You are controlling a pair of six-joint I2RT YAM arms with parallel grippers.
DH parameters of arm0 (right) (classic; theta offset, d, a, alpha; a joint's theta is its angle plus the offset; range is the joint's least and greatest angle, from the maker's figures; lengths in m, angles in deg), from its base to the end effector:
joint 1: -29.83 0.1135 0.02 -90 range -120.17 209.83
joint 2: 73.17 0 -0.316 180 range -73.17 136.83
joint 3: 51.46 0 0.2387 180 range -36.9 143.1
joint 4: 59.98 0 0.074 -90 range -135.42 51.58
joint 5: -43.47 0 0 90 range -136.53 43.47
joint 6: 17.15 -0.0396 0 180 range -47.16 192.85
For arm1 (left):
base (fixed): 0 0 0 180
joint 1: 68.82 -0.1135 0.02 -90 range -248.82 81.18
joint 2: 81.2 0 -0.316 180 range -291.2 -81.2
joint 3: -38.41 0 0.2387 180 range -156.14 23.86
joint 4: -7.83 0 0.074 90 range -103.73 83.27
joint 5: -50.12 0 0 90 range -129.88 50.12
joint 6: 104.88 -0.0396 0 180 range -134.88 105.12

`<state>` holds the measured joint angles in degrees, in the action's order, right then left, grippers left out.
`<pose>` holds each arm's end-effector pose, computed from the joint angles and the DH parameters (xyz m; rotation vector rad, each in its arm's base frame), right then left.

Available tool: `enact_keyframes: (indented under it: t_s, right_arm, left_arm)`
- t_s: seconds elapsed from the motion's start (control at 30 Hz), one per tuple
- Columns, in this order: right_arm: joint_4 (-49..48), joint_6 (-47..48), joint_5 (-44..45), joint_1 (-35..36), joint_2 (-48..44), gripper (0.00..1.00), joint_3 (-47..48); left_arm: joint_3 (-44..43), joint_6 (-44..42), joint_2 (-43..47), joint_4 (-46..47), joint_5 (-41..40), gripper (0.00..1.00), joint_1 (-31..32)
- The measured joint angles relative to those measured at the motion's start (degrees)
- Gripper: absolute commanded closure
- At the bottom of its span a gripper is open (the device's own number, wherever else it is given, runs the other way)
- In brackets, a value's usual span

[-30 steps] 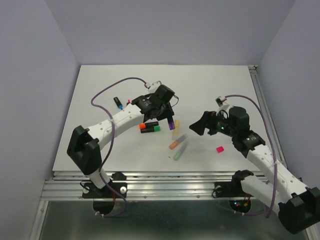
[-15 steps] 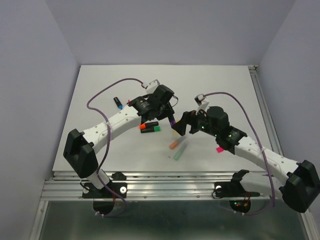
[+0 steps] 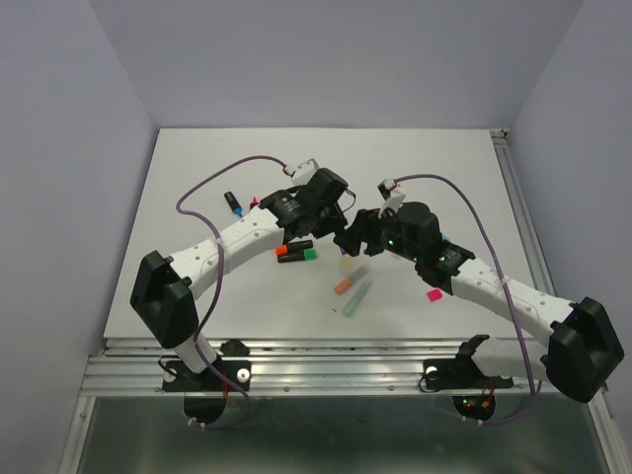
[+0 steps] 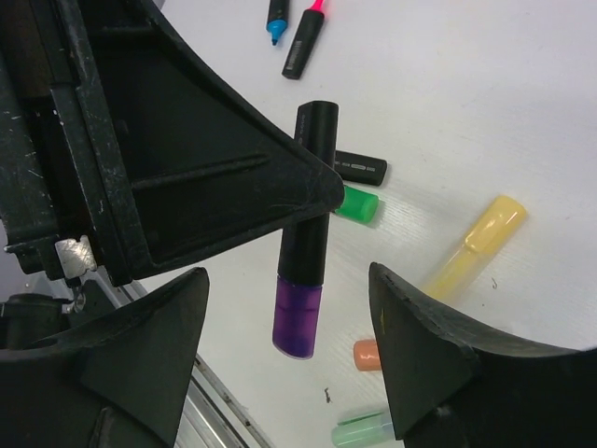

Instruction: Open the pen caps

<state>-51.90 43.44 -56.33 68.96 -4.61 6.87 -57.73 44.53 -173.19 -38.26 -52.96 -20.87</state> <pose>0.1871 0.1609 0.3297 -0.2933 1.9854 0.9567 0.2429 -0.2560 0.3713 -0.3588 2.3569 -0.6936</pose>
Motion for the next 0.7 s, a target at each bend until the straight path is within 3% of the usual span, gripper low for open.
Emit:
enact_keyframes:
  t_s: [0.2, 0.3, 0.47, 0.57, 0.6, 0.7]
  right_arm:
    - [0.0, -1.7, 0.0, 0.6, 0.6, 0.28, 0.0]
    - [-0.2, -2.2, 0.0, 0.7, 1.0, 0.34, 0.0]
    - [-0.4, -3.0, -0.1, 0.7, 2.5, 0.37, 0.0]
    - [-0.4, -3.3, -0.2, 0.8, 3.0, 0.56, 0.0]
    - [-0.4, -3.5, -0.2, 0.8, 3.0, 0.67, 0.0]
    - [-0.4, -3.8, 0.0, 1.0, 3.0, 0.84, 0.0]
  left_arm:
    - [-0.2, 0.1, 0.0, 0.0, 0.0, 1.0, 0.0]
    - [-0.7, 0.3, -0.1, -0.2, 0.0, 1.0, 0.0]
    - [-1.0, 0.5, -0.1, -0.2, -0.1, 1.0, 0.0]
    - [-1.0, 0.6, -0.1, -0.3, -0.1, 1.0, 0.0]
    - [-1.0, 0.6, -0.1, -0.3, -0.2, 1.0, 0.0]
    - [-1.0, 0.7, -0.1, -0.6, -0.3, 1.0, 0.0]
